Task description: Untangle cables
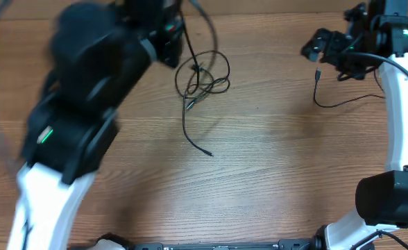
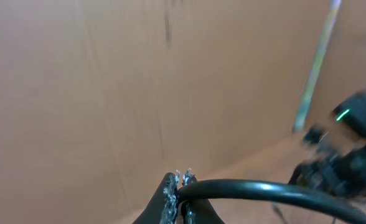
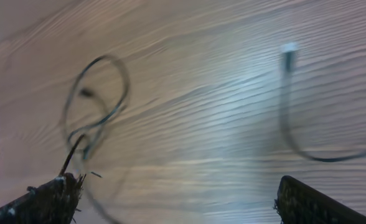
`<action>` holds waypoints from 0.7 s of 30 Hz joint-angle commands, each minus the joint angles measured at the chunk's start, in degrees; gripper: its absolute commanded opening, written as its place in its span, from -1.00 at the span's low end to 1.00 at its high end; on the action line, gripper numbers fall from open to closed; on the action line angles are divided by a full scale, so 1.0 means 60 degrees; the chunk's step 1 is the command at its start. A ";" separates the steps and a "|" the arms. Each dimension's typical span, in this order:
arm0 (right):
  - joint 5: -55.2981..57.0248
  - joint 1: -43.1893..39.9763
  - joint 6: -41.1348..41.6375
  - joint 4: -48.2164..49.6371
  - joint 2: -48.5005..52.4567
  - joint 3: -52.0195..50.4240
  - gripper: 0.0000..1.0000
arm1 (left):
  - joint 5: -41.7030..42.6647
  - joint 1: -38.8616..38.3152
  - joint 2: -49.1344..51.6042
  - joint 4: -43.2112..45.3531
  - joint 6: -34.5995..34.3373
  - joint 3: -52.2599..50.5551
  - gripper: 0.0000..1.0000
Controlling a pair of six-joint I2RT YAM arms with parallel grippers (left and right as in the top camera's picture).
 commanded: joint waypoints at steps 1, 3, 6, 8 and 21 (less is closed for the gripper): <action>-0.0845 0.0415 -0.0084 0.0011 -0.0018 -0.0525 1.00 | -0.0193 -0.0018 -0.0554 0.0040 0.0401 0.0131 -0.92; -0.0973 0.0699 -0.0076 0.0135 -0.0018 -0.0856 1.00 | -0.0543 -0.0015 -0.0798 0.0051 0.0477 0.0135 -0.91; -0.1384 0.1075 -0.0047 0.0346 -0.0018 -0.1286 1.00 | -0.1060 -0.0018 -0.1104 0.0040 0.0765 0.0131 -0.92; -0.1687 0.1348 -0.0033 0.0543 -0.0018 -0.1548 1.00 | -0.1421 -0.0015 -0.1264 0.0040 0.0892 0.0135 -0.91; -0.1067 0.2969 0.3144 0.2958 0.0000 -0.3523 1.00 | -0.3923 -0.0015 -0.1359 -0.0357 0.1603 0.0124 -0.92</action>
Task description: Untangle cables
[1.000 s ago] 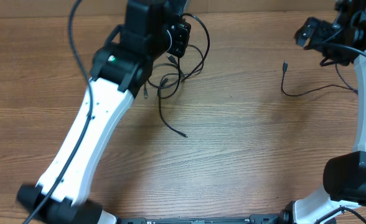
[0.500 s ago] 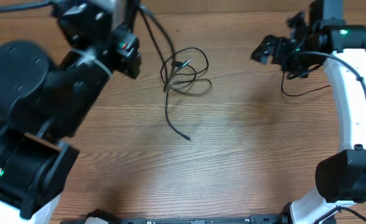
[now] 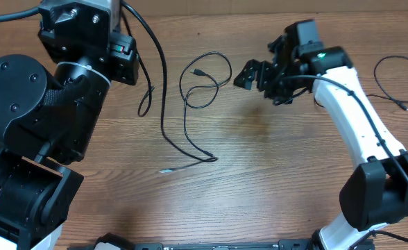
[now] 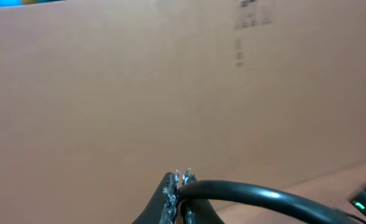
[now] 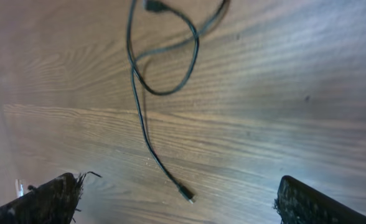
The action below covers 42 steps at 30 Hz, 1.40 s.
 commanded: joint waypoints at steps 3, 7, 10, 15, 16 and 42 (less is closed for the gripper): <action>0.0361 0.0142 0.1067 0.0652 0.0022 -0.0390 1.00 | -0.2386 -0.0015 -0.0109 0.0062 0.0958 0.0022 -0.91; 0.0525 0.0142 0.1107 0.0863 0.0098 -0.0390 1.00 | -0.3406 -0.0015 0.0036 -0.0189 0.1005 0.0018 -0.92; 0.0794 0.0142 0.1104 0.0823 0.0204 -0.0390 1.00 | -0.3421 0.0036 0.0295 -0.0364 0.1031 0.0018 -0.92; 0.0816 0.0142 0.1093 0.0663 0.0219 -0.0390 1.00 | -0.3162 0.0732 0.1220 -0.0069 0.0984 0.0018 -0.91; 0.0852 0.0138 0.1045 0.0619 0.0219 -0.0390 1.00 | -0.2958 0.0867 0.1435 0.0069 0.0987 0.0018 -0.92; 0.1523 0.0160 0.0528 -0.0641 0.0233 -0.0390 1.00 | -0.0408 0.3129 0.3887 0.2193 0.0007 0.0022 -0.92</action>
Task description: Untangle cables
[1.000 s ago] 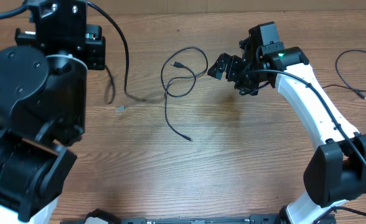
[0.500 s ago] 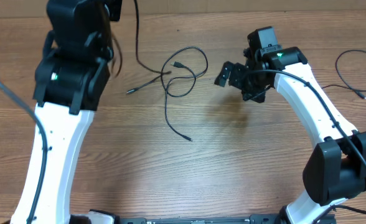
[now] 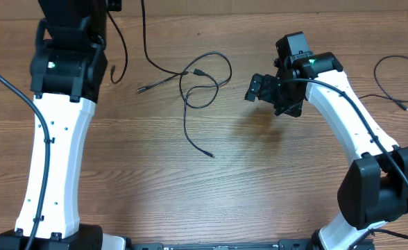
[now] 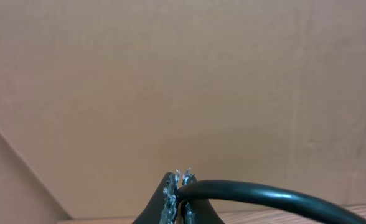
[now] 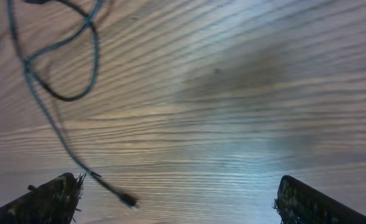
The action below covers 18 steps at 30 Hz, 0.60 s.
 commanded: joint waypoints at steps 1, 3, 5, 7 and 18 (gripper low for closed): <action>-0.0874 0.0033 0.0018 0.0357 0.0102 -0.0029 1.00 | 0.0182 0.0470 0.0233 -0.0288 -0.0353 0.0040 -0.92; -0.0907 0.0080 0.0160 0.0576 0.0146 -0.0029 1.00 | 0.0186 0.0579 0.0393 -0.0674 -0.0499 0.0040 -0.91; -0.0911 0.0168 0.0266 0.0736 0.0178 -0.0029 1.00 | 0.0171 0.0645 0.0630 -0.0933 -0.0528 0.0036 -0.91; -0.0911 0.0280 0.0266 0.0801 0.0186 -0.0029 1.00 | 0.0171 0.0721 0.0936 -0.1027 -0.0528 0.0036 -0.92; -0.0827 0.0754 0.0259 0.0805 0.0189 -0.0029 0.99 | 0.0226 0.1388 0.3399 -0.1366 -0.1300 0.0036 -0.91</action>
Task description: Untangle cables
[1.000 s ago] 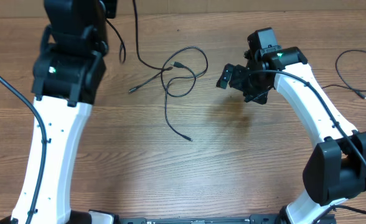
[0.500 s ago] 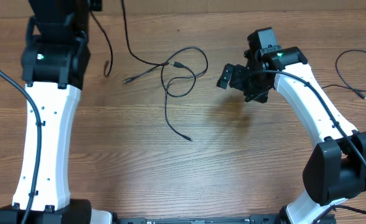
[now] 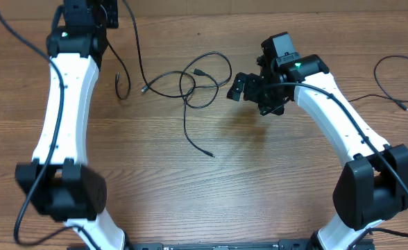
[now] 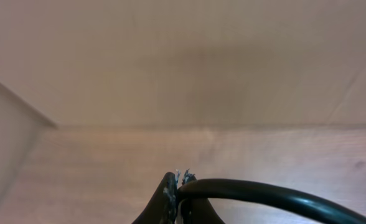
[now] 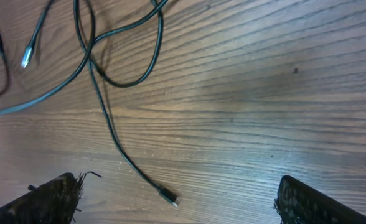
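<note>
Black cable loops lie crossed at the table's far middle, and one tail runs toward me to a plug. My left gripper is at the far left corner, shut on a black cable that drops from the top edge toward the loops. To the right of the loops my right gripper hovers open with nothing between its fingers. The right wrist view shows the loops and the tail below it.
A separate black cable lies at the far right edge. A short hooked piece of cable lies left of the loops, beside the left arm. A brown cardboard wall runs behind the table.
My left arm has swung back toward the far left corner, still shut on its cable. The right gripper has shifted a little left, closer to the loops.
At first the cables sat in a tight knot at the far middle, with my right gripper at the far right. Then my left gripper held one cable up, the knot was looser, and the right gripper was near the middle. That cable's end now lies left of the loops.
</note>
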`<action>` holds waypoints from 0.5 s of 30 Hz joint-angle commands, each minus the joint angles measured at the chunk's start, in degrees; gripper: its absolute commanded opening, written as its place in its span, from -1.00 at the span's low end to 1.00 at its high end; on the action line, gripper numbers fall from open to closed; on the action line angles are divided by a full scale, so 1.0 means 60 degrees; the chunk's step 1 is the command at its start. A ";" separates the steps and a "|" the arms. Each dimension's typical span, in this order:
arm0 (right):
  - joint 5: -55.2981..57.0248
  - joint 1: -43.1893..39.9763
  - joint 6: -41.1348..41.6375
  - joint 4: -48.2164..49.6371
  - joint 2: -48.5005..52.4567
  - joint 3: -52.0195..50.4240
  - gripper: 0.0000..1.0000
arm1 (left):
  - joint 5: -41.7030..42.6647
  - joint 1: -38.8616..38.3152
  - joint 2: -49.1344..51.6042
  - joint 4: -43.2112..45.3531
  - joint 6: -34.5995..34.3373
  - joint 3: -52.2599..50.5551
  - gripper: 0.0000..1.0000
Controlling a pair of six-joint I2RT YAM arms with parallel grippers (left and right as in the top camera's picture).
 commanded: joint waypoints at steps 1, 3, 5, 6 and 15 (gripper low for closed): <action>0.0007 0.0036 0.0033 0.0004 0.0098 -0.0025 1.00 | 0.0011 0.0353 0.0754 -0.0062 -0.0408 0.0036 -0.92; 0.0073 0.0040 0.0033 -0.0044 0.0098 -0.0029 1.00 | -0.0087 0.0648 0.1078 -0.0058 -0.0404 0.0036 -0.91; 0.0076 0.0044 0.0029 -0.0051 0.0098 -0.0029 1.00 | -0.0084 0.0929 0.1144 -0.0062 -0.0401 0.0036 -0.92; 0.0076 0.0044 0.0029 -0.0044 0.0098 -0.0029 0.99 | -0.0084 0.1056 0.1144 -0.0055 -0.0401 0.0036 -0.92; 0.0080 0.0044 0.0033 -0.0007 0.0098 -0.0029 1.00 | 0.0397 0.2346 0.1140 -0.0382 -0.0302 0.0040 -0.91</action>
